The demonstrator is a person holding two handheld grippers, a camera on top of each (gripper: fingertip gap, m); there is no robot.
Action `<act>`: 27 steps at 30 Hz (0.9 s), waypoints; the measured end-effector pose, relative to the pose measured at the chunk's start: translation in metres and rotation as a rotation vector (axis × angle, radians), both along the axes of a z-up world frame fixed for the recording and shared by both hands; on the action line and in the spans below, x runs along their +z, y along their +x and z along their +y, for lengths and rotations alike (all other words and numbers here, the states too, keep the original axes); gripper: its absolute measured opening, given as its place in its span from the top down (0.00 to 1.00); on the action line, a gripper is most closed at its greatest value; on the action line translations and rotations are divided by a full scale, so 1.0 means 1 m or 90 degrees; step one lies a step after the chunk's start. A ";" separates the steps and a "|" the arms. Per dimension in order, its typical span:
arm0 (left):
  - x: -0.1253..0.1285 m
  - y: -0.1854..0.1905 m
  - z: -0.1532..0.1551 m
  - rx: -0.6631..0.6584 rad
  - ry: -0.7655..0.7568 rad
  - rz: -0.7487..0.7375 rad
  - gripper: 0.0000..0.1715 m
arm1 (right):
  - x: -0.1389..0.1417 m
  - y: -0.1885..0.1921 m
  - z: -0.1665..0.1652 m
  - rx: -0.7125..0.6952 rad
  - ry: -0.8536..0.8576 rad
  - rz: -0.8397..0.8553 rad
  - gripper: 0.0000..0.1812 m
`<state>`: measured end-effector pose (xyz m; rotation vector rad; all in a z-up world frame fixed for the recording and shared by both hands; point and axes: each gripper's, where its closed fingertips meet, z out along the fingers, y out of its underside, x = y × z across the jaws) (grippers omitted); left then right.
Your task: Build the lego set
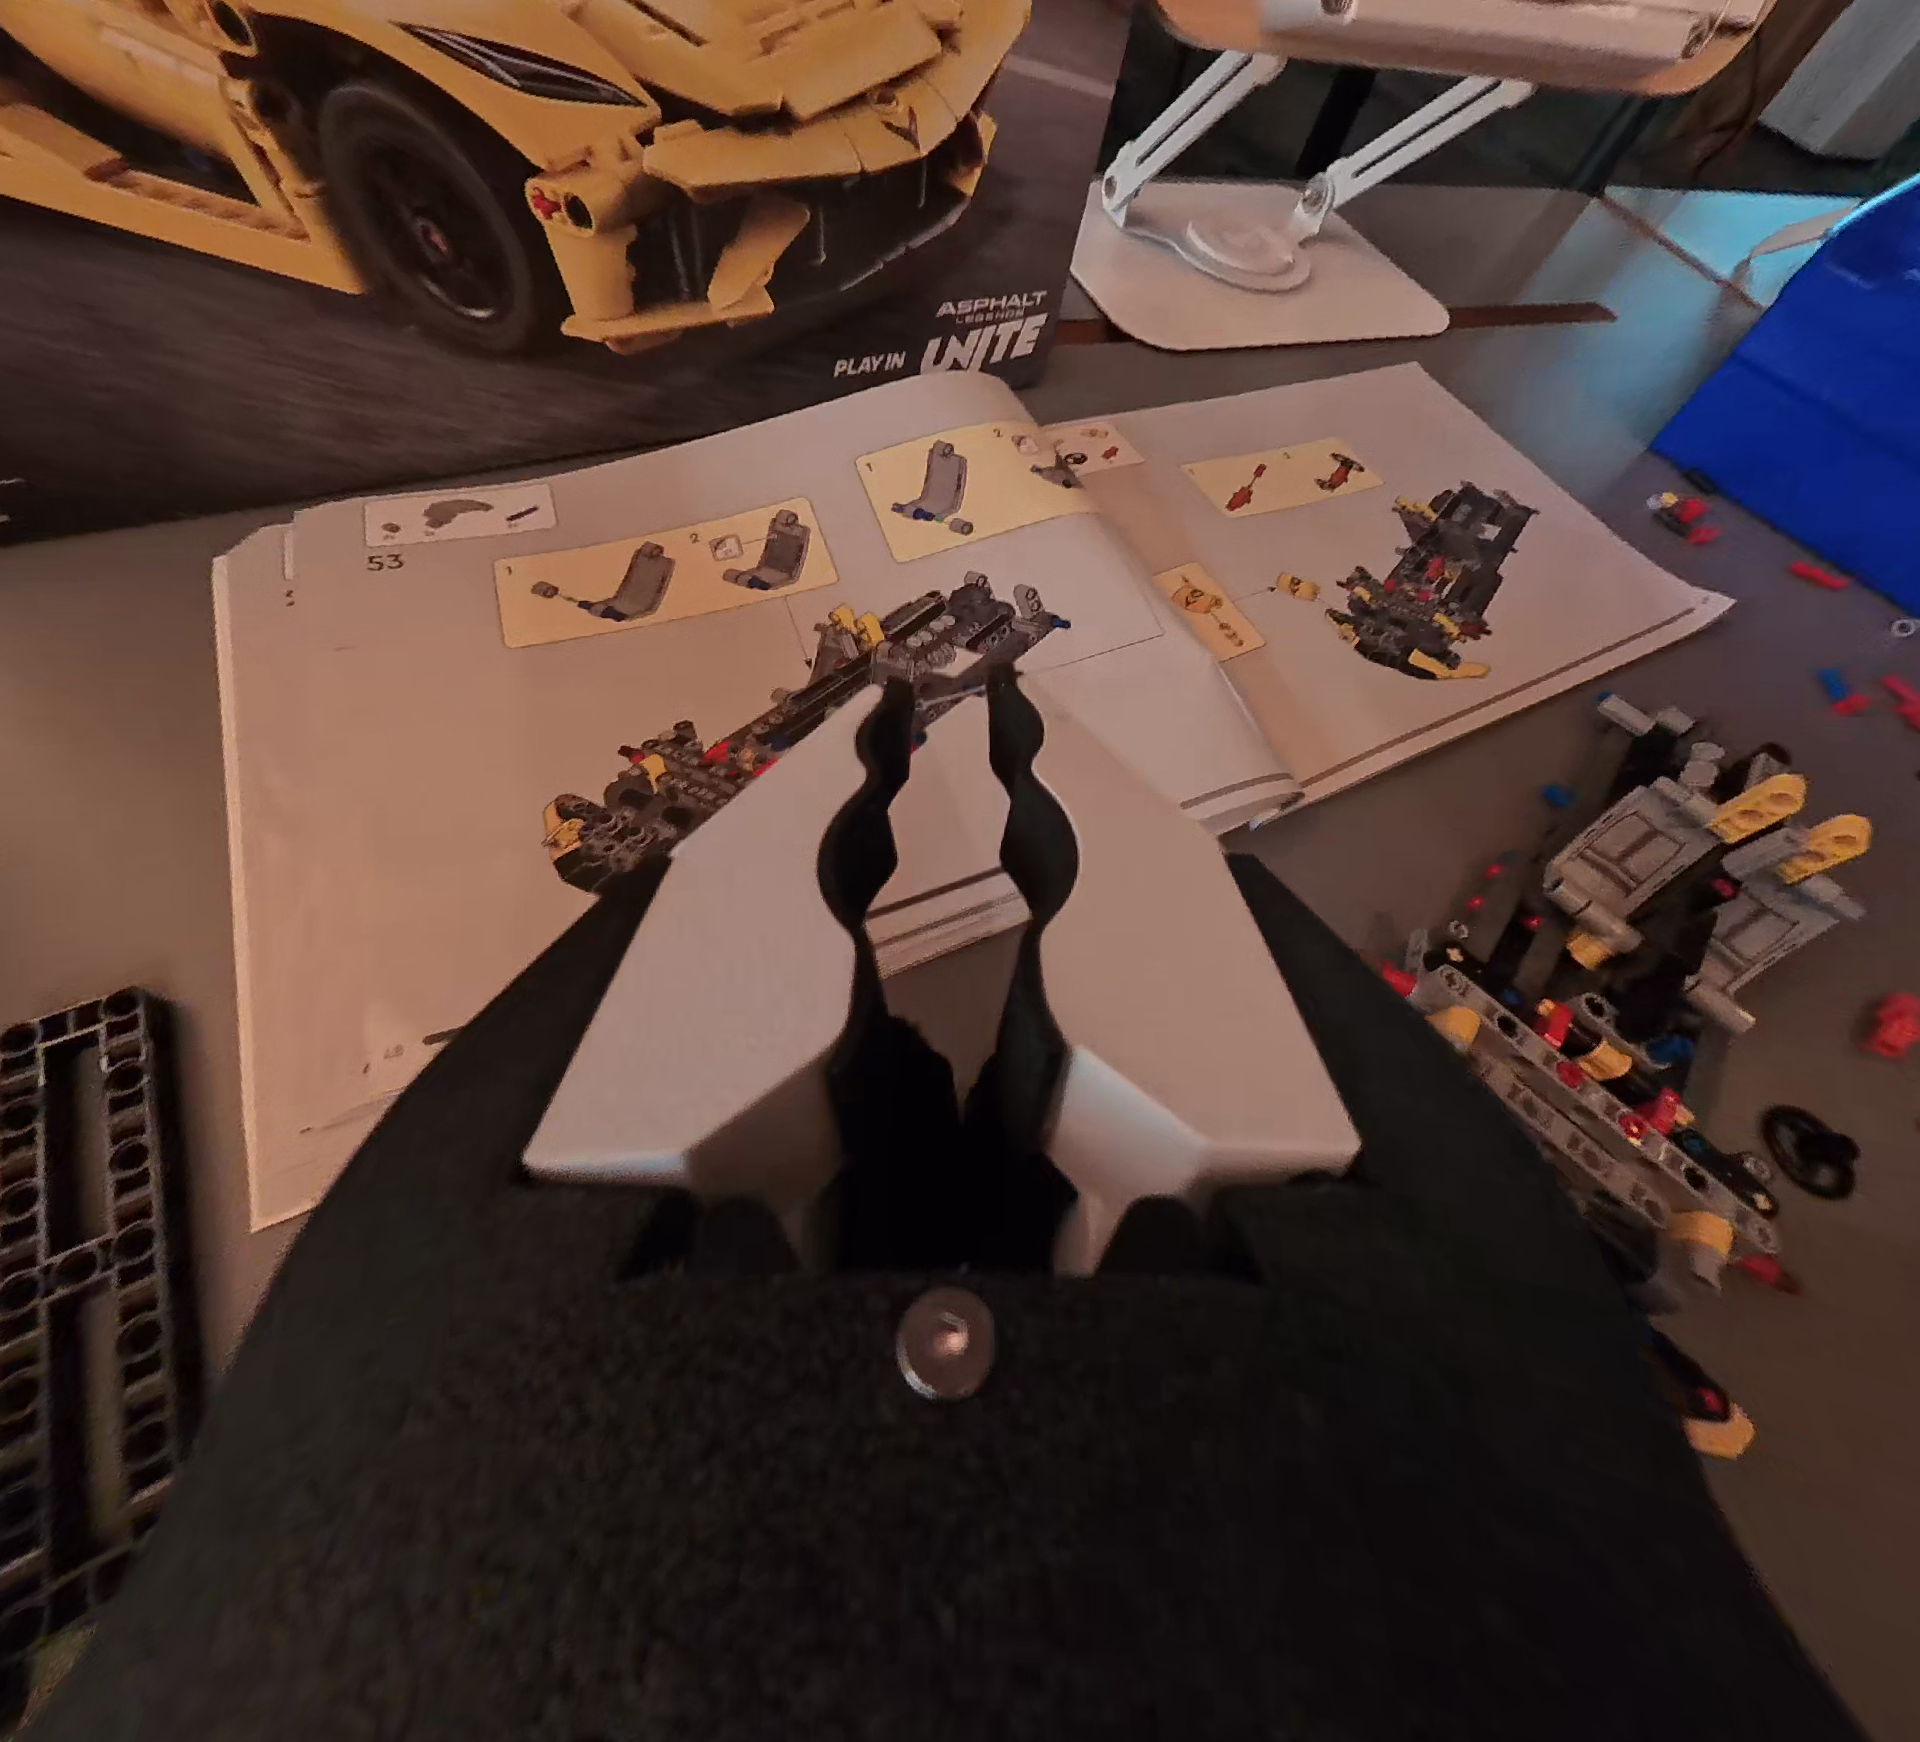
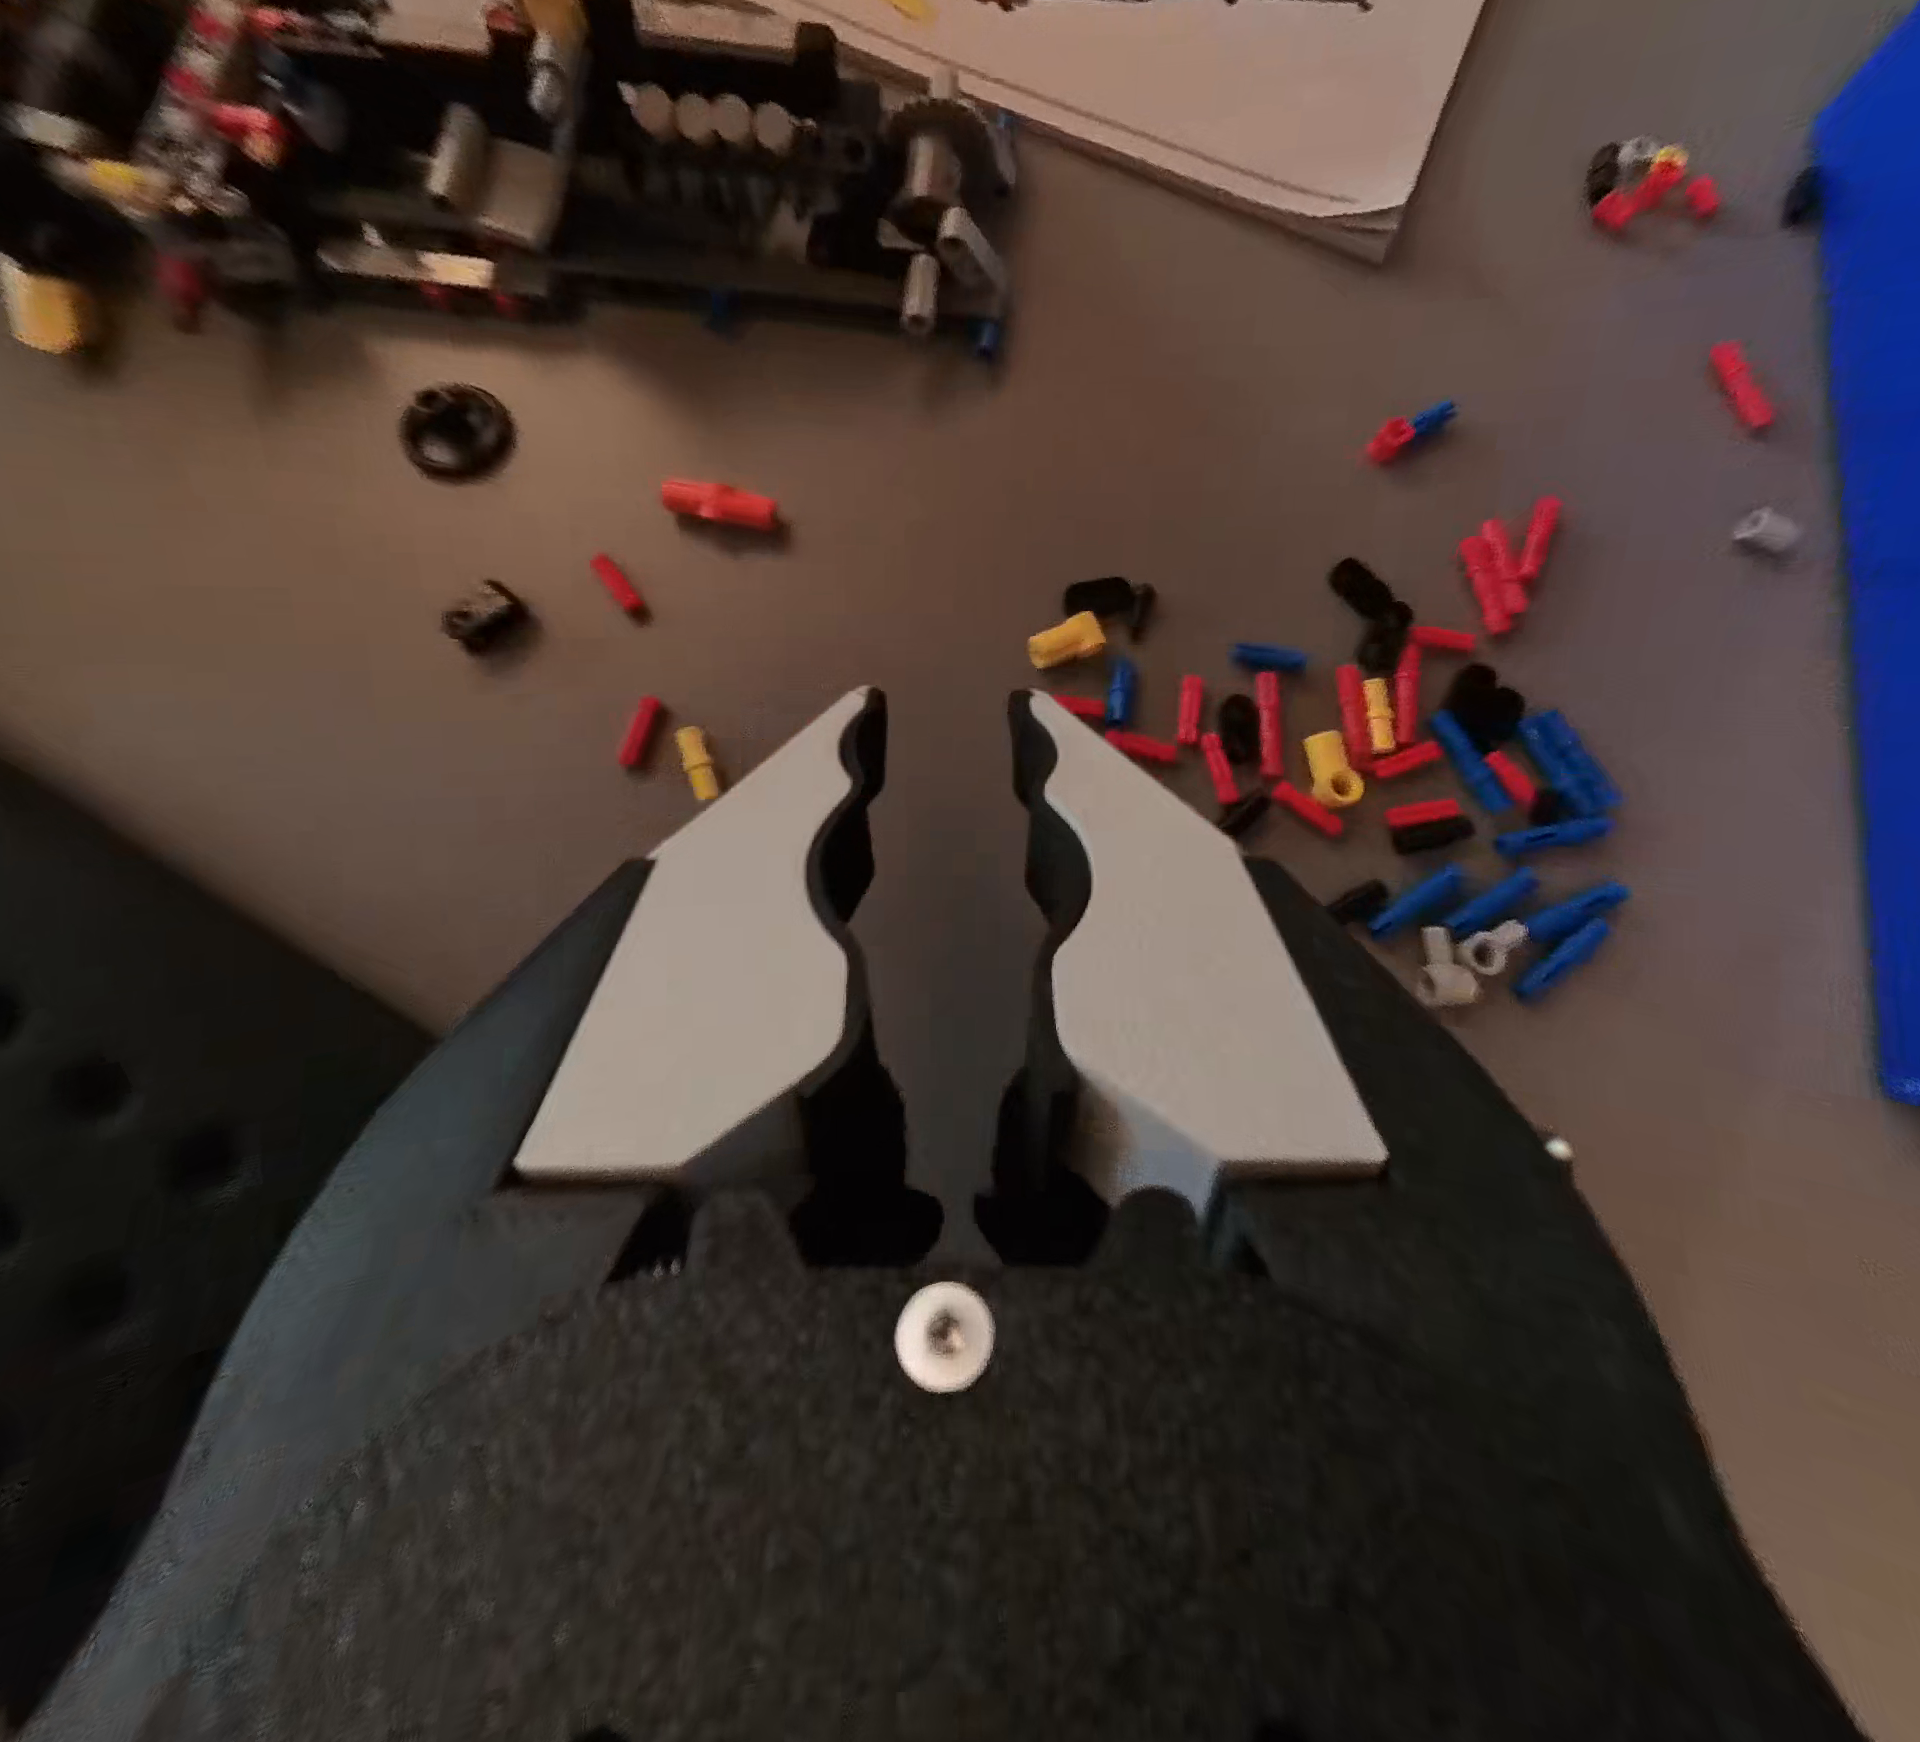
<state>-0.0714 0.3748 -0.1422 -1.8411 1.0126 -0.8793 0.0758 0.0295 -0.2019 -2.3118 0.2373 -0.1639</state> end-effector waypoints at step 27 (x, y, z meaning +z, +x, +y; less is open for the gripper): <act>-0.014 0.012 -0.025 -0.089 -0.022 0.033 0.93 | 0.038 0.057 0.054 -0.091 0.173 -0.109 0.94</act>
